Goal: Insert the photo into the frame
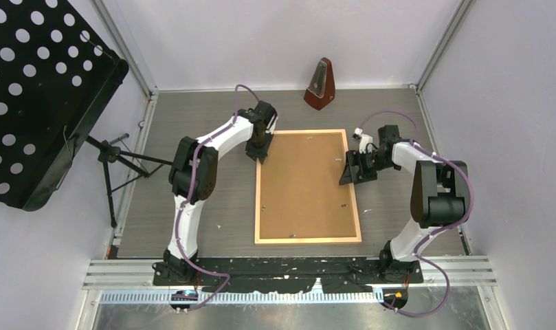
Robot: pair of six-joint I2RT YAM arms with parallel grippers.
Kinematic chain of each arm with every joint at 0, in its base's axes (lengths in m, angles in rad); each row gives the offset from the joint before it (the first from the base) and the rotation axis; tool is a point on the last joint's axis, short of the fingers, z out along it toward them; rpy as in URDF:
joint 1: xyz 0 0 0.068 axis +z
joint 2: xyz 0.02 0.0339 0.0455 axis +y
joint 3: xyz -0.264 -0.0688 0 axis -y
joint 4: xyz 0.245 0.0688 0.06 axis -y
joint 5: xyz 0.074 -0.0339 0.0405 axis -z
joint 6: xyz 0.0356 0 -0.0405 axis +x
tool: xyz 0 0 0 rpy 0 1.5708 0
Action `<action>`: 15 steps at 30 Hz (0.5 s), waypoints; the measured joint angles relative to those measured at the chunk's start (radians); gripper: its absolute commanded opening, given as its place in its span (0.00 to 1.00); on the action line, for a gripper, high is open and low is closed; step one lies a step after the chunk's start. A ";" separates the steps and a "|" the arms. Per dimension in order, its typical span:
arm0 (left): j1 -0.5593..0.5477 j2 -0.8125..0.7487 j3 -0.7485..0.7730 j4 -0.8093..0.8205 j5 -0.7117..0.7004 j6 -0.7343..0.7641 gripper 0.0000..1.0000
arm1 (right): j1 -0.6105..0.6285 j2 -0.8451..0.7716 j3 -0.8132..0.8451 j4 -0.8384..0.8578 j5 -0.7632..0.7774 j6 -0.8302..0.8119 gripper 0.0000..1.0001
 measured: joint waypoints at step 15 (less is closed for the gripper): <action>0.000 -0.003 0.000 0.019 0.005 0.042 0.61 | -0.005 0.009 0.000 0.001 -0.007 -0.001 0.73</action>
